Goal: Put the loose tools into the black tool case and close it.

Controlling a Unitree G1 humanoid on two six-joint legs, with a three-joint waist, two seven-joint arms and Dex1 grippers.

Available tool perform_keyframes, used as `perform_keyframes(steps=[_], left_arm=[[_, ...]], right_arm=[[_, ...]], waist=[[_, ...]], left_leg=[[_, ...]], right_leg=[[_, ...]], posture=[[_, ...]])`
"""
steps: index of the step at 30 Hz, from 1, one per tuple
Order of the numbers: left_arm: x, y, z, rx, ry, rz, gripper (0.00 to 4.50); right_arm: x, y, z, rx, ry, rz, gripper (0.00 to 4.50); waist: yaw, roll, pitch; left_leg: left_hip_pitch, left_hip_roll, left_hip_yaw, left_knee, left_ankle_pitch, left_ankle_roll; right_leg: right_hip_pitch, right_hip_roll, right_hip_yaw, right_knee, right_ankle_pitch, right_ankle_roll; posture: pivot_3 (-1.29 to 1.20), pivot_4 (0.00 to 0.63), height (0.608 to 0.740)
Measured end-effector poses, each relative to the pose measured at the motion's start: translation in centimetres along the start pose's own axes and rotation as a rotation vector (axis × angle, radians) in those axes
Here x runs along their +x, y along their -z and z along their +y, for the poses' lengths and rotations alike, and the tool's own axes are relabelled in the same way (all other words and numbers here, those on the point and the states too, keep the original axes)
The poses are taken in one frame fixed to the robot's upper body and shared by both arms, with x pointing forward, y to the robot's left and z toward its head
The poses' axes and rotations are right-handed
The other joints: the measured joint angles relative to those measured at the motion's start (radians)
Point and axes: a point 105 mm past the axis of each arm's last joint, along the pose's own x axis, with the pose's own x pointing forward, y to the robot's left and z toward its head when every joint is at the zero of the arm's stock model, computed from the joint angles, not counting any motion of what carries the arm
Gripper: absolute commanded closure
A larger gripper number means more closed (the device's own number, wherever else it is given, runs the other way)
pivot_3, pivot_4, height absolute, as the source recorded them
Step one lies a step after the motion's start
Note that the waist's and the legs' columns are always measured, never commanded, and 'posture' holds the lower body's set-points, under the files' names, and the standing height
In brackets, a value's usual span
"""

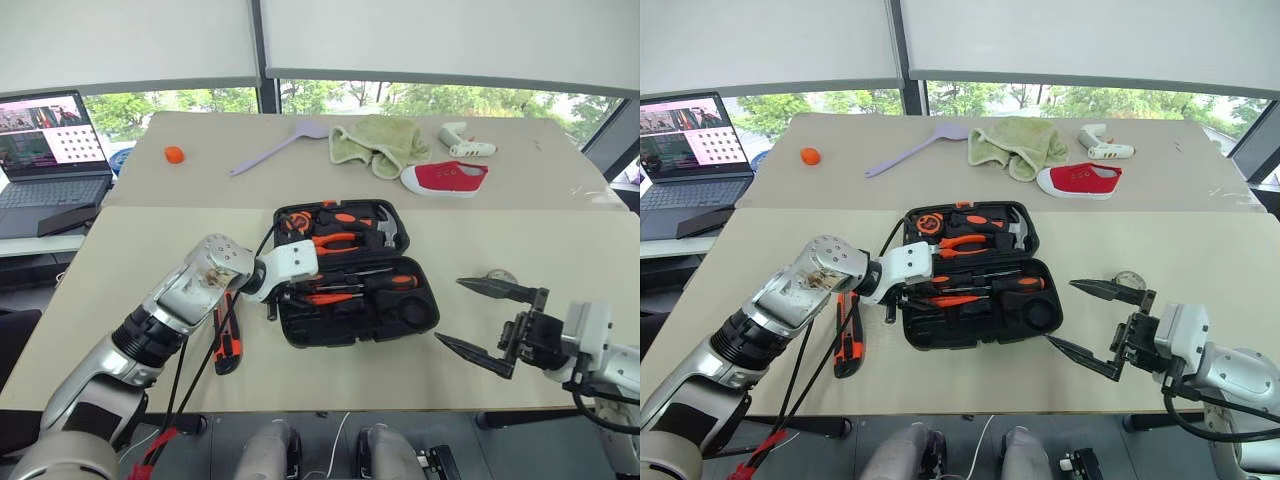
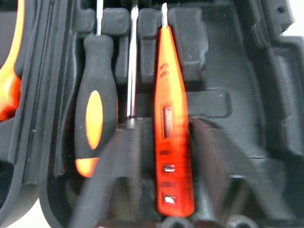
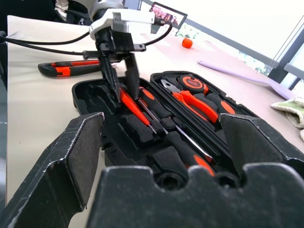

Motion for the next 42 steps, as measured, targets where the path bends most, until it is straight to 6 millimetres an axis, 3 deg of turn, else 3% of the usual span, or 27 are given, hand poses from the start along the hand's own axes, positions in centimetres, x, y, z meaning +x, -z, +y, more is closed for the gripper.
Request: perform_keyframes(steps=[7, 11, 15, 17, 23, 42], left_arm=[[-1.8, -3.2, -0.7, 0.083, -0.04, -0.091, 1.27], [-2.0, -2.5, 0.0, 0.054, -0.098, -0.145, 2.34], [0.2, -0.5, 0.7, -0.022, -0.13, -0.191, 3.91], [0.7, 0.0, 0.9, -0.02, -0.137, -0.187, 4.48], [1.8, 0.1, 0.2, -0.002, -0.114, -0.201, 4.48], [2.1, -0.2, -0.9, 0.042, -0.1, -0.2, 4.48]], right_arm=[[0.1, 0.0, 0.1, 0.012, -0.006, 0.004, 0.0], [0.0, 0.2, 0.2, 0.023, -0.006, 0.01, 0.0], [0.1, 0.2, 0.3, 0.025, -0.008, 0.008, 0.0], [0.1, 0.2, 0.3, 0.025, -0.004, 0.007, 0.0], [0.1, 0.2, 0.1, 0.022, 0.007, 0.006, 0.0], [0.3, 0.9, 0.3, 0.015, 0.013, 0.029, 0.0]], waist=[[0.0, 0.0, 0.0], [0.0, 0.0, 0.0], [0.004, -0.001, 0.001], [0.005, -0.002, 0.001], [0.007, -0.002, 0.001], [0.013, -0.002, 0.001]], left_leg=[[0.0, 0.0, 0.0, 0.0, 0.0, 0.0], [0.001, 0.0, 0.0, 0.0, 0.0, 0.0], [0.0, 0.0, 0.0, 0.001, 0.0, 0.0], [-0.001, 0.0, 0.0, 0.002, 0.0, 0.0], [0.0, 0.0, 0.0, 0.001, 0.0, 0.001], [0.0, 0.0, 0.0, 0.002, -0.001, 0.001]], right_leg=[[0.0, 0.0, 0.0, 0.0, 0.0, 0.0], [0.001, 0.0, 0.0, 0.0, 0.0, 0.0], [0.001, 0.0, -0.001, 0.0, 0.0, 0.0], [0.0, 0.0, -0.001, 0.0, 0.0, 0.0], [0.001, 0.0, -0.001, 0.0, 0.0, 0.0], [0.001, -0.001, -0.001, -0.001, 0.0, 0.0]], posture=[[0.0, 0.15, 0.74], [0.0, 0.15, 0.74], [0.0, 0.15, 0.74], [0.0, 0.15, 0.74], [0.0, 0.15, 0.74], [0.0, 0.15, 0.74]])
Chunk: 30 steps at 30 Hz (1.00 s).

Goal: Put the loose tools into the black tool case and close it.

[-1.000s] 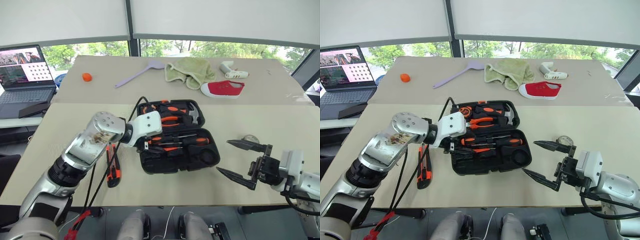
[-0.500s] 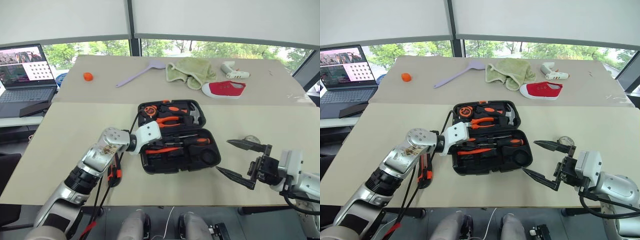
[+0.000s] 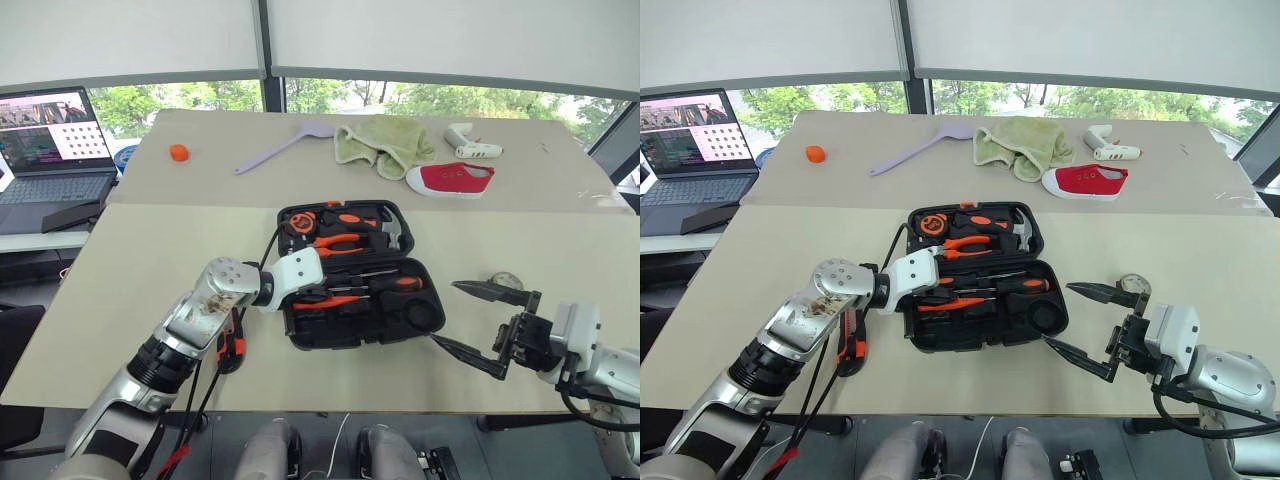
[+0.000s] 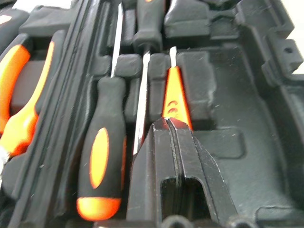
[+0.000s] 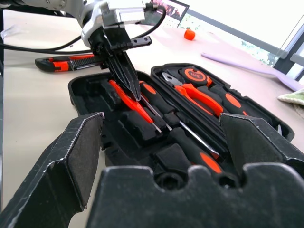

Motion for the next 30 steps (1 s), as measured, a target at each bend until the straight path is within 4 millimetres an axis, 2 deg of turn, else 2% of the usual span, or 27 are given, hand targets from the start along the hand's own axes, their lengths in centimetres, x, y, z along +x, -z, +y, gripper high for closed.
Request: perform_keyframes(steps=[14, 18, 20, 22, 25, 26, 27, 29, 30], left_arm=[[0.2, 0.7, -0.4, -0.025, 0.004, -0.002, 4.48], [-0.8, 1.2, -0.3, -0.073, -0.057, -0.062, 4.48], [-2.8, 2.0, 0.4, -0.053, -0.141, -0.052, 4.48], [-5.2, 2.0, 1.3, -0.067, -0.214, -0.084, 4.48], [-8.1, 2.0, 1.4, -0.109, -0.269, -0.147, 3.86], [-9.5, 2.4, 1.0, -0.143, -0.293, -0.184, 3.44], [-12.0, 3.6, 0.4, -0.196, -0.35, -0.206, 3.12], [-17.5, 7.7, -1.0, -0.307, -0.484, -0.105, 2.32], [-19.7, 9.0, -1.8, -0.337, -0.54, -0.06, 2.01]], right_arm=[[0.4, 0.2, -0.3, -0.007, 0.003, -0.004, 0.0], [0.3, 0.2, -0.4, 0.0, 0.002, -0.008, 0.0], [0.0, 0.2, -0.4, 0.01, -0.001, -0.012, 0.0], [-0.2, -0.1, -0.8, 0.009, 0.006, -0.035, 0.0], [-0.5, -0.8, -1.8, -0.021, 0.03, -0.051, 0.0], [-0.3, -0.8, -1.9, -0.027, 0.006, -0.049, 0.0], [-0.6, -0.7, -2.0, -0.035, -0.018, -0.034, 0.0], [-1.6, 0.7, -2.1, 0.003, -0.034, 0.018, 0.0], [-1.8, 1.2, -2.1, 0.016, -0.039, 0.024, 0.0]], waist=[[0.0, 0.0, 0.0], [-0.003, 0.0, 0.0], [-0.01, 0.0, 0.0], [-0.014, 0.0, 0.0], [-0.017, 0.0, 0.0], [-0.022, 0.001, 0.0], [-0.032, 0.001, 0.0], [-0.047, -0.001, 0.0], [-0.049, -0.001, 0.001]], left_leg=[[0.002, 0.0, 0.0, 0.0, 0.0, 0.0], [0.001, 0.001, 0.0, 0.0, 0.0, 0.0], [0.001, 0.001, -0.001, -0.001, 0.0, -0.001], [0.001, 0.001, -0.001, -0.001, 0.0, -0.001], [0.002, 0.001, -0.001, -0.002, 0.0, -0.001], [0.002, 0.001, -0.001, -0.002, 0.0, 0.0], [0.003, 0.001, 0.001, -0.005, -0.001, -0.001], [0.003, 0.002, 0.0, -0.006, -0.001, -0.003], [0.003, 0.002, 0.0, -0.006, -0.001, -0.003]], right_leg=[[0.001, 0.0, 0.0, 0.001, 0.0, 0.0], [0.0, 0.0, 0.001, 0.001, 0.0, 0.0], [-0.001, -0.001, 0.001, 0.0, 0.0, -0.001], [-0.001, -0.001, 0.001, 0.0, 0.0, -0.001], [0.0, -0.005, 0.0, 0.0, 0.0, -0.001], [-0.001, -0.005, 0.0, 0.0, 0.0, 0.0], [-0.001, -0.01, 0.001, -0.001, 0.0, -0.001], [-0.001, -0.009, -0.002, -0.002, -0.002, -0.002], [-0.001, -0.008, -0.003, -0.002, -0.002, -0.002]], posture=[[0.0, 0.15, 0.74], [0.0, 0.15, 0.74], [0.0, 0.15, 0.74], [0.0, 0.15, 0.74], [0.0, 0.15, 0.74], [0.0, 0.15, 0.74], [0.0, 0.15, 0.74], [0.0, 0.15, 0.74], [0.0, 0.15, 0.74]])
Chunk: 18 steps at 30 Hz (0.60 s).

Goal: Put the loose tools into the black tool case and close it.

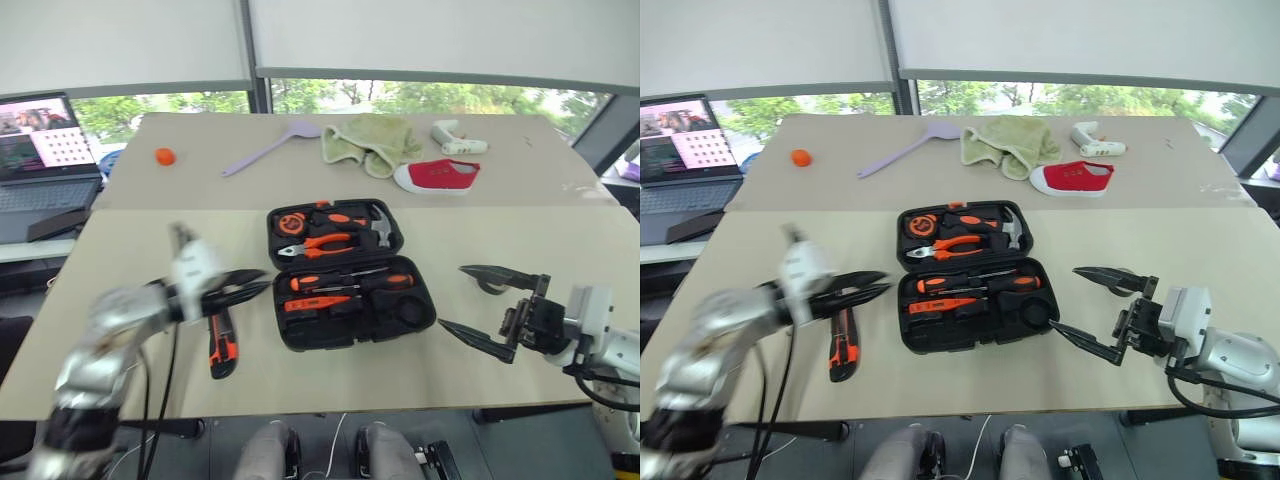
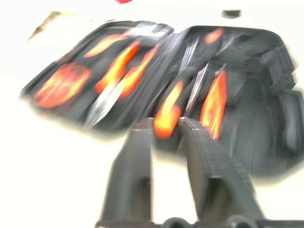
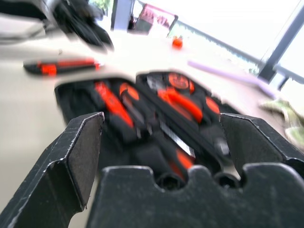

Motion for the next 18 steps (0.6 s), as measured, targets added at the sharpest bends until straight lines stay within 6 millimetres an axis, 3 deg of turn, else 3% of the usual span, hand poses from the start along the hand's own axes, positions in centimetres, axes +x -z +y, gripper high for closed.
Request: perform_keyframes(steps=[5, 9, 11, 14, 18], left_arm=[[-7.2, 2.6, 0.8, -0.032, -0.164, 0.03, 0.12], [-11.0, 4.5, 0.4, -0.084, -0.256, 0.095, 0.05], [-11.7, 5.0, -0.2, -0.117, -0.27, 0.104, 0.05], [-11.2, 4.4, -1.9, -0.224, -0.213, 0.09, 0.05], [-7.8, 2.1, -2.6, -0.27, -0.196, 0.111, 0.05]], right_arm=[[0.1, 0.7, 0.0, 0.009, -0.052, -0.007, 0.0], [0.2, 1.4, 0.1, 0.038, -0.08, -0.004, 0.0], [0.1, 1.7, 0.2, 0.051, -0.091, 0.0, 0.0], [0.2, 2.0, 0.2, 0.049, -0.102, 0.007, 0.0], [1.2, 1.3, -0.1, 0.019, -0.083, -0.033, 0.0]], waist=[[0.018, 0.002, 0.001], [0.028, 0.001, 0.001], [0.03, 0.001, 0.001], [0.026, 0.001, 0.001], [0.028, 0.001, 0.001]], left_leg=[[0.003, -0.001, -0.001, 0.001, -0.007, -0.005], [0.003, -0.003, -0.002, 0.001, -0.011, 0.0], [0.003, -0.003, -0.002, 0.001, -0.011, 0.0], [0.003, -0.003, -0.003, 0.001, -0.011, -0.001], [0.003, -0.002, -0.004, 0.001, -0.008, -0.004]], right_leg=[[-0.001, -0.007, -0.001, -0.003, 0.0, 0.001], [0.0, -0.009, 0.0, -0.003, 0.0, 0.001], [0.0, -0.009, 0.001, -0.003, 0.0, 0.001], [0.0, -0.009, 0.002, -0.003, 0.0, 0.001], [0.001, -0.008, 0.002, -0.002, 0.0, 0.001]], posture=[[0.0, 0.15, 0.74], [0.0, 0.15, 0.74], [0.0, 0.15, 0.74], [0.0, 0.15, 0.74], [0.0, 0.15, 0.74]])
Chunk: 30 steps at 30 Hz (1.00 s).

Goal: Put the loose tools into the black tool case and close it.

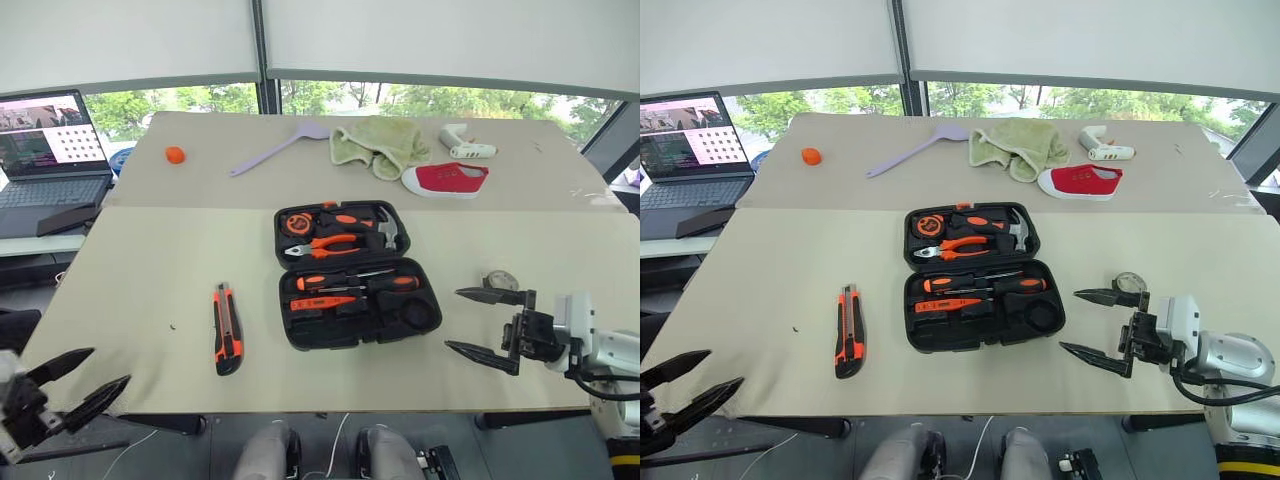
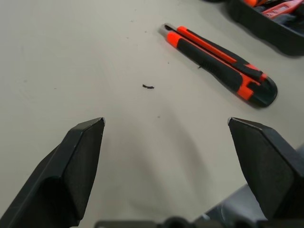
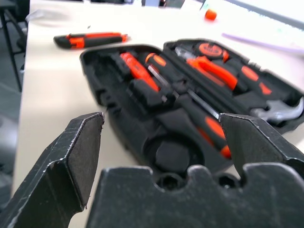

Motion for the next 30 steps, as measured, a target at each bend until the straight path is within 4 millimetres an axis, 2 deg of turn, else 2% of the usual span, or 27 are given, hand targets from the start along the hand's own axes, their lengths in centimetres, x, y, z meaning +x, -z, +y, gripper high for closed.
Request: perform_keyframes(steps=[4, 7, 9, 14, 19, 22, 27, 28, 30], left_arm=[[3.9, -1.6, -2.5, -0.072, 0.008, 0.019, 0.05], [6.9, -1.4, -3.5, -0.185, -0.061, 0.034, 0.05], [8.7, -1.0, -4.9, -0.241, -0.067, 0.064, 0.05], [10.8, -0.8, -6.2, -0.276, -0.128, 0.102, 0.05], [11.8, -0.7, -6.9, -0.236, -0.18, 0.125, 0.05], [12.2, -0.5, -7.2, -0.212, -0.193, 0.143, 0.72], [12.5, -0.1, -7.5, -0.134, -0.217, 0.189, 2.56], [12.4, -0.1, -7.4, -0.125, -0.226, 0.188, 2.79], [12.2, -0.1, -7.1, -0.12, -0.233, 0.178, 2.81]], right_arm=[[1.8, -1.4, 0.7, -0.034, -0.053, -0.073, 0.0], [3.0, -2.7, 0.5, -0.002, -0.076, -0.126, 0.0], [3.7, -3.4, 0.3, 0.007, -0.092, -0.153, 0.0], [4.0, -3.0, 0.6, 0.036, -0.091, -0.175, 0.0], [3.9, -2.2, 1.0, 0.054, -0.078, -0.172, 0.0], [3.8, -1.9, 1.2, 0.058, -0.075, -0.159, 0.0], [3.8, -1.8, 1.1, 0.061, -0.064, -0.157, 0.0], [3.8, -1.9, 1.1, 0.063, -0.061, -0.156, 0.0], [3.9, -2.1, 1.0, 0.062, -0.056, -0.155, 0.0]], waist=[[-0.003, 0.0, 0.0], [-0.005, 0.0, 0.0], [-0.004, -0.002, 0.0], [0.001, -0.002, -0.001], [0.01, 0.002, -0.003], [0.013, 0.006, -0.006], [0.016, 0.011, -0.008], [0.016, 0.011, -0.008], [0.016, 0.011, -0.008]], left_leg=[[0.0, 0.0, 0.001, 0.0, 0.003, -0.005], [0.0, -0.001, 0.001, 0.0, 0.003, -0.004], [0.0, -0.001, 0.001, 0.0, 0.004, -0.005], [0.0, -0.001, 0.001, 0.0, 0.004, -0.006], [0.003, -0.001, 0.001, 0.0, 0.004, -0.006], [0.003, -0.001, 0.001, 0.0, 0.004, -0.006], [0.003, -0.001, 0.001, 0.0, 0.004, -0.006], [0.003, -0.001, 0.002, 0.0, 0.004, -0.006], [0.002, -0.001, 0.002, -0.001, 0.004, -0.006]], right_leg=[[0.003, 0.002, 0.0, 0.002, 0.001, 0.001], [0.003, 0.003, -0.001, 0.004, 0.001, 0.001], [0.003, 0.007, -0.001, 0.004, 0.001, 0.001], [0.004, 0.01, -0.001, 0.004, 0.001, 0.001], [0.007, 0.009, 0.0, 0.004, 0.001, 0.001], [0.007, 0.009, 0.0, 0.004, 0.001, 0.001], [0.007, 0.009, 0.0, 0.004, 0.001, 0.001], [0.006, 0.009, 0.001, 0.003, 0.001, 0.001], [0.005, 0.009, 0.001, 0.004, 0.001, 0.0]], posture=[[0.0, 0.15, 0.74], [0.0, 0.15, 0.74], [0.0, 0.15, 0.74], [0.0, 0.15, 0.74], [0.0, 0.15, 0.74], [0.0, 0.15, 0.74], [0.0, 0.15, 0.74], [0.0, 0.15, 0.74], [0.0, 0.15, 0.74]])
